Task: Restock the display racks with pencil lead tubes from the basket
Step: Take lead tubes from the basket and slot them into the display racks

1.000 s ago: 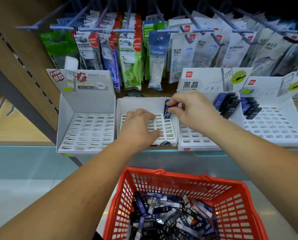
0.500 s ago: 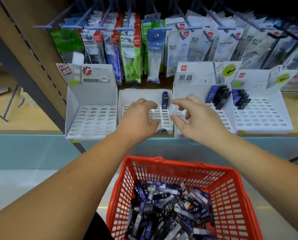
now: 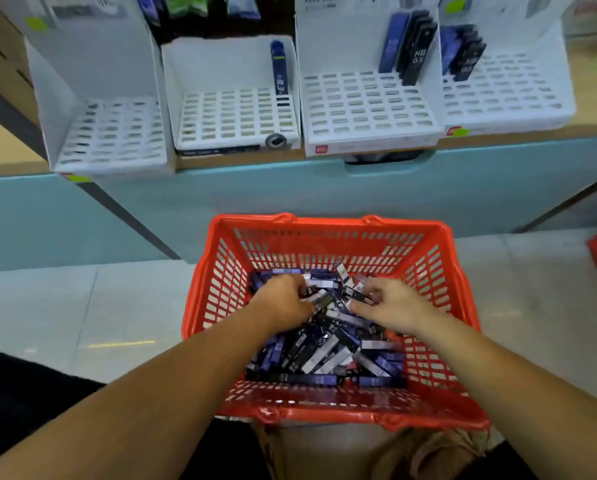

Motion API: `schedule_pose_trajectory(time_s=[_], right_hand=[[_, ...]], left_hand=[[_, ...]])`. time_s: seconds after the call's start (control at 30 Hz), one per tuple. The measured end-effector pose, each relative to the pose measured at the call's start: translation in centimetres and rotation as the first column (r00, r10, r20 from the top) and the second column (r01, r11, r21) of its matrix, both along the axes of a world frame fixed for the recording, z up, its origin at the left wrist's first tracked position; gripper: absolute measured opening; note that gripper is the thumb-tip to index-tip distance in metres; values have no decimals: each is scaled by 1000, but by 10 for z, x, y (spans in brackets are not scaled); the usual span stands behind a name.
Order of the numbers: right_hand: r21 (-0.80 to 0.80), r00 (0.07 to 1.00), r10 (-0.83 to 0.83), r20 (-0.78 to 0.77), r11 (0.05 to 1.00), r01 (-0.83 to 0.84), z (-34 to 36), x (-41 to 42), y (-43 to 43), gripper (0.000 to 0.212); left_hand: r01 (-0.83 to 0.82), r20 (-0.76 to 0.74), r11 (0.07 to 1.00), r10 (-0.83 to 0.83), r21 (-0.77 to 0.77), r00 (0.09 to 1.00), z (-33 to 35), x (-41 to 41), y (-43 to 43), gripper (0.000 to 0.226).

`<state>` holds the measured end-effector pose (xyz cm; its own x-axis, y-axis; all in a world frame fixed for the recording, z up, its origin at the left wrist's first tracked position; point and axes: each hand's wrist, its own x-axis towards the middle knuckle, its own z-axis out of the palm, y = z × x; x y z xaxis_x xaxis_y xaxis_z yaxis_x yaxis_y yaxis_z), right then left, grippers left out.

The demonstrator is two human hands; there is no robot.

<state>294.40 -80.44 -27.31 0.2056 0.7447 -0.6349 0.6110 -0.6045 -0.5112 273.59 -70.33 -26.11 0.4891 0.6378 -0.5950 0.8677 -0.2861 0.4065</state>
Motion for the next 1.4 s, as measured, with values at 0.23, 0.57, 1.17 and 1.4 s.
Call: schedule_pose_trajectory(time_s=[0.23, 0.57, 1.17, 1.4], right_hand=[[-115, 997, -61, 52, 991, 67, -69, 0, 1, 103], [-295, 976, 142, 167, 951, -88, -144, 0, 15, 174], [-126, 976, -212, -44, 971, 205, -136, 22, 15, 86], [-186, 995, -62, 81, 979, 76, -132, 32, 20, 79]], left_hand=[[-28, -325, 997, 4, -70, 946, -80, -8, -5, 124], [-32, -446, 996, -6, -78, 895, -129, 8, -25, 158], [-97, -367, 993, 69, -60, 928, -136, 38, -33, 145], [-123, -331, 992, 106, -30, 938, -142, 51, -28, 109]])
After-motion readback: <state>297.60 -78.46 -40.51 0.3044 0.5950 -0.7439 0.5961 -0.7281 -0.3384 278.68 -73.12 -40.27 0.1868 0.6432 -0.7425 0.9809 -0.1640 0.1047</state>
